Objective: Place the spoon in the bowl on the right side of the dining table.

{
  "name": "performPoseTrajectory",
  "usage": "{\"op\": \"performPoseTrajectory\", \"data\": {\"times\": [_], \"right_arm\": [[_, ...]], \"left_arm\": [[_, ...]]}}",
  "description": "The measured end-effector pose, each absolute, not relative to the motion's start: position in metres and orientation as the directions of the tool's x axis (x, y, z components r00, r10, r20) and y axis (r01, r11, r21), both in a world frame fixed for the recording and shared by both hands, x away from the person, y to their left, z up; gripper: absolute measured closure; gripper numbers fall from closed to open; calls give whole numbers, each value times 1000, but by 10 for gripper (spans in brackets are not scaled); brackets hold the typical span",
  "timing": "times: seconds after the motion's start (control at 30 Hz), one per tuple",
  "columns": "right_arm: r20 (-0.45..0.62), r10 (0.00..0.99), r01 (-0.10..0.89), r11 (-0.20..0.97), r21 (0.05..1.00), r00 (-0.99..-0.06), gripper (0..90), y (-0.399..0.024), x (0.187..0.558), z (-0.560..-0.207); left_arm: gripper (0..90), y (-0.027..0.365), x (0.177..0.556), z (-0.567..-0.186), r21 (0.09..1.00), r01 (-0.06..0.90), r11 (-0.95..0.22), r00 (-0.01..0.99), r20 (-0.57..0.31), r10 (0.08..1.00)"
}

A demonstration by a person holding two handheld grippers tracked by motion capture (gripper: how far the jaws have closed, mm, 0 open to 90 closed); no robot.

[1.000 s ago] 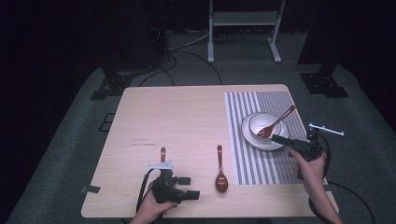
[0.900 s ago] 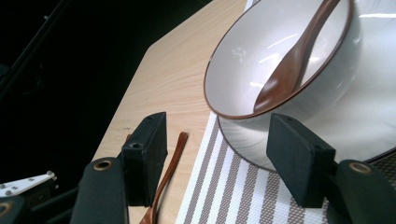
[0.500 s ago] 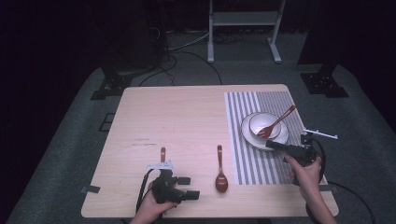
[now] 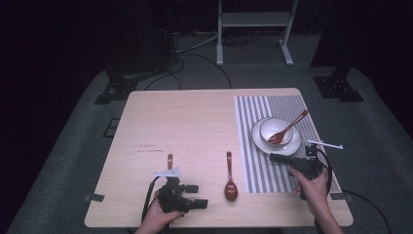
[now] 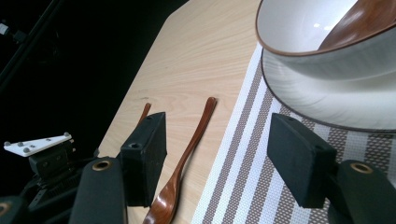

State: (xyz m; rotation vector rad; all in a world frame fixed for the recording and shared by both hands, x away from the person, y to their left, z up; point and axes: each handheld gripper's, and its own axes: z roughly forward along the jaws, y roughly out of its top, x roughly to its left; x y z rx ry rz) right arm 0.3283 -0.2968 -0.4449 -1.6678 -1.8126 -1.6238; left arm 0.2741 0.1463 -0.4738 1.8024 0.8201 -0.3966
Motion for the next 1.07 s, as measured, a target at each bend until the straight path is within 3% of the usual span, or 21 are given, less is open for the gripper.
{"op": "performPoseTrajectory", "data": {"times": [1.07], "right_arm": [[751,540,820,-180,544,-380,352,-271,309,-463]], "left_arm": [[9,147,274,-473,697,689,-197,714,-609,345]]}}
